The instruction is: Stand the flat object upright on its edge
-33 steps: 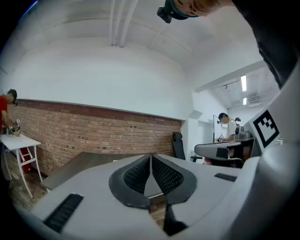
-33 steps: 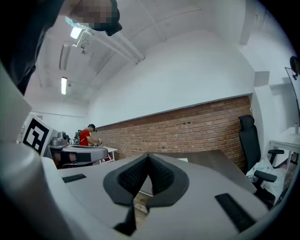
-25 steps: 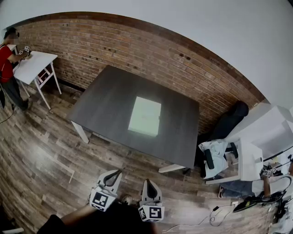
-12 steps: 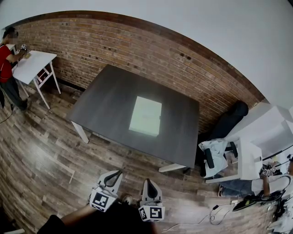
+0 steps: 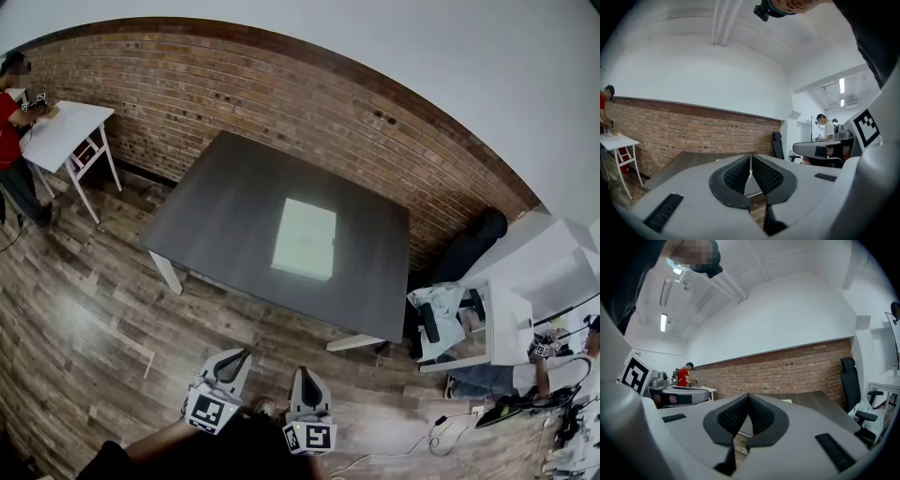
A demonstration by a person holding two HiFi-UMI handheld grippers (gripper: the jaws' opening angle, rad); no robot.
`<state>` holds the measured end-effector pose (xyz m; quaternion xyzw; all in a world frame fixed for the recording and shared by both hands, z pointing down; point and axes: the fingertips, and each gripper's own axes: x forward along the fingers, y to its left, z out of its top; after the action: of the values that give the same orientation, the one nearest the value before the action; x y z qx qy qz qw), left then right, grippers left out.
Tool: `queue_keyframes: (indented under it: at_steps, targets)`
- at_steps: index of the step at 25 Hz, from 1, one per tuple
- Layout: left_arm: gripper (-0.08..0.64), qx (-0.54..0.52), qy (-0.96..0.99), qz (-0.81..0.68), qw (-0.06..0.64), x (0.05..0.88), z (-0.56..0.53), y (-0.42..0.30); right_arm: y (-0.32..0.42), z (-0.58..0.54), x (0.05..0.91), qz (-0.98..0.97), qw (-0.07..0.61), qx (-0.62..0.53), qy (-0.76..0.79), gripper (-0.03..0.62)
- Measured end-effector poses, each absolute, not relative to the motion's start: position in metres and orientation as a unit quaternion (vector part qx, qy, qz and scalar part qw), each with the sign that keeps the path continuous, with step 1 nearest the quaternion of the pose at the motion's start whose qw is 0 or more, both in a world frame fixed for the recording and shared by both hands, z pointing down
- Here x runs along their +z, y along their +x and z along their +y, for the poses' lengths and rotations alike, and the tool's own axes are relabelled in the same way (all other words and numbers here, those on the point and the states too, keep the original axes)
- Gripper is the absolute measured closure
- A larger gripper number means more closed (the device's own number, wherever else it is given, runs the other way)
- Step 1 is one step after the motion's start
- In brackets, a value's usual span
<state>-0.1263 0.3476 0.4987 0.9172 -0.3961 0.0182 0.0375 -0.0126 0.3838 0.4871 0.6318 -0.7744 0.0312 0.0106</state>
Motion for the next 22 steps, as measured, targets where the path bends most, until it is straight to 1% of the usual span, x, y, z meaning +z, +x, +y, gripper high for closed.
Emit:
queue_keyframes:
  at_steps: [3,12,22]
  targets:
    - [0.517,0.015,0.921,-0.388,0.046,0.499,0.344,-0.137,-0.024,0.38,0.489,-0.769,0.011,0.033,0.638,0.568]
    - [0.517,0.005,0.933,-0.359,0.038,0.505,0.339,-0.147,-0.042,0.372,0.496,-0.752,0.02,0.028,0.658,0.568]
    - [0.517,0.024,0.925,-0.377,0.039,0.513,0.297,-0.138,-0.026,0.332,0.503,-0.758,0.014,0.034,0.652,0.568]
